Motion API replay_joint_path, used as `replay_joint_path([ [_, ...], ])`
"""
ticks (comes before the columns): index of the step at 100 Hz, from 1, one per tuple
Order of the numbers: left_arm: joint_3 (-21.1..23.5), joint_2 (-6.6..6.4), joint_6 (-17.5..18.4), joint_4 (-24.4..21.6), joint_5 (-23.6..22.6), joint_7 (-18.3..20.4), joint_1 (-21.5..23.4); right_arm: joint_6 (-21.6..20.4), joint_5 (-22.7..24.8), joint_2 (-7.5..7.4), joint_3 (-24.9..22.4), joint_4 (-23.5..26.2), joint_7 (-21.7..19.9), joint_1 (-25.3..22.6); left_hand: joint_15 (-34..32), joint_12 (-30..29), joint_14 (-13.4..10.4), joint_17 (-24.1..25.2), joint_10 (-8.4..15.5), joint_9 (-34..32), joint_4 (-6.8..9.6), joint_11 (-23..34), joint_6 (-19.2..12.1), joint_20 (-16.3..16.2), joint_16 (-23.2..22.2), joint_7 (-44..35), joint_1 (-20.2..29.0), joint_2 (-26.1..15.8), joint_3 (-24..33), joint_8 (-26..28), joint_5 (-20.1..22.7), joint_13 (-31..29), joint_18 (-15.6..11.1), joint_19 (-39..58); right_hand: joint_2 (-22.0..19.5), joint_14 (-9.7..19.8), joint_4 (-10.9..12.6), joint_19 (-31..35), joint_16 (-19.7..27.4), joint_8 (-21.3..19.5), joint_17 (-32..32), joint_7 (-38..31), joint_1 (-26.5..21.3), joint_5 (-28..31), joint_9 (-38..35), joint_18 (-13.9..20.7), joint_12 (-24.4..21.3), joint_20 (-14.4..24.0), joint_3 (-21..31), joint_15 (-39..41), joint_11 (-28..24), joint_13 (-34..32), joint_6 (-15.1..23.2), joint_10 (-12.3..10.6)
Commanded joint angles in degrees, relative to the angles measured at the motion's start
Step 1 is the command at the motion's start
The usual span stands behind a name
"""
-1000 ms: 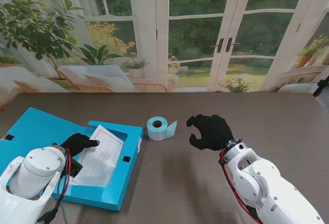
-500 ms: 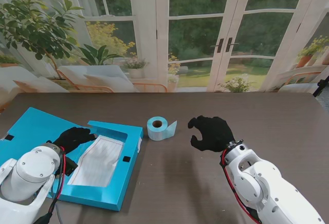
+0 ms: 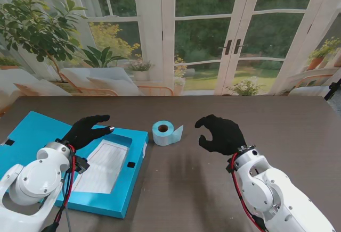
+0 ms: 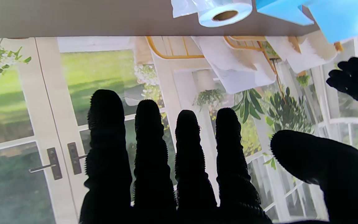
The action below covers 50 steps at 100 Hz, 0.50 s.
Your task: Peel a label from the label roll, stick it on the side of the file box and file the documents
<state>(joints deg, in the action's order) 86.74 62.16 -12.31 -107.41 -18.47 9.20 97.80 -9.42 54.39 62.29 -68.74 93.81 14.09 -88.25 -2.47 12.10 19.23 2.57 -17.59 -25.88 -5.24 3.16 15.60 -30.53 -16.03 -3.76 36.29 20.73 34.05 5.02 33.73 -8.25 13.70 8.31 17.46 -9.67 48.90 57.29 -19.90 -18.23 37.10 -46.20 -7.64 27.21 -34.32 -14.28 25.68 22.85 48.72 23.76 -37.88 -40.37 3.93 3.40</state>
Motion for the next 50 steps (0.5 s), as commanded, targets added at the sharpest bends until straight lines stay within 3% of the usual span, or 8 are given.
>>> replay_joint_path([
  [1, -1.67, 1.11, 2.49, -0.73, 0.62, 0.37, 0.32, 0.25, -1.16, 0.69, -0.73, 1.62, -0.3, -1.55, -0.74, 0.64, 0.78, -0.45, 0.89, -0.92, -0.2, 0.16, -2.0, -0.95, -0.99, -0.2, -1.03, 2.43, 0.71, 0.27, 0.39, -1.63, -0.42, 0.98, -1.46, -0.18, -1.56, -1.84, 0.62, 0.98, -23.85, 0.91, 2.29, -1.97, 2.56, -1.57, -0.98, -1.27, -0.86, -0.44, 0.94, 2.46, 1.25, -0.28],
  [17, -5.23, 1.39, 9.39, -0.29, 2.79, -1.4, 0.3, 0.31, -6.02, 1.41, -3.27, 4.49, -0.82, -4.29, 0.03, 0.5, 0.19, 0.72, 1.86, 0.12, -0.19, -0.94, -1.95, -1.07, -1.03, 0.67, -0.67, 2.55, 0.7, -0.08, -1.2, -0.25, -1.06, 0.26, -1.04, -0.68, -2.16, -3.46, 1.38, 1.46, -25.16, 2.14, 2.81, -2.93, 3.42, -1.85, -1.62, -1.31, -0.44, -2.4, 1.94, 4.27, 1.52, -0.52],
  [36, -11.14, 2.98, 18.77, 2.47, 7.51, -8.4, -0.63, -0.68, -12.17, 1.99, -6.53, 7.74, -2.51, -8.03, 0.2, 0.55, -0.24, 1.07, 2.61, -0.08, -0.16, -0.92, -2.7, -0.76, -0.87, 0.71, 0.03, 3.78, 0.94, -0.11, -1.47, -0.17, -1.59, -0.51, -0.52, -0.98, -2.49, -6.22, 1.91, 2.14, -27.0, 4.02, 2.73, -3.89, 4.72, -2.11, -2.07, -0.99, 0.04, -4.66, 3.36, 6.35, 2.31, -0.93],
  [50, -14.77, 3.47, 22.57, 4.05, 7.93, -10.8, -1.31, -1.01, -15.28, 2.23, -8.32, 9.76, -3.5, -10.65, 0.18, 0.56, -1.02, 1.54, 3.17, 0.15, -0.24, -0.94, -2.93, -0.6, -0.85, 0.71, 0.32, 4.13, 1.08, -0.11, -1.69, -0.16, -1.93, -0.91, -0.51, -0.94, -2.48, -7.88, 2.0, 2.35, -27.8, 4.76, 2.52, -4.1, 4.67, -2.35, -2.16, -0.62, 0.11, -5.61, 3.79, 6.76, 2.03, -1.04],
])
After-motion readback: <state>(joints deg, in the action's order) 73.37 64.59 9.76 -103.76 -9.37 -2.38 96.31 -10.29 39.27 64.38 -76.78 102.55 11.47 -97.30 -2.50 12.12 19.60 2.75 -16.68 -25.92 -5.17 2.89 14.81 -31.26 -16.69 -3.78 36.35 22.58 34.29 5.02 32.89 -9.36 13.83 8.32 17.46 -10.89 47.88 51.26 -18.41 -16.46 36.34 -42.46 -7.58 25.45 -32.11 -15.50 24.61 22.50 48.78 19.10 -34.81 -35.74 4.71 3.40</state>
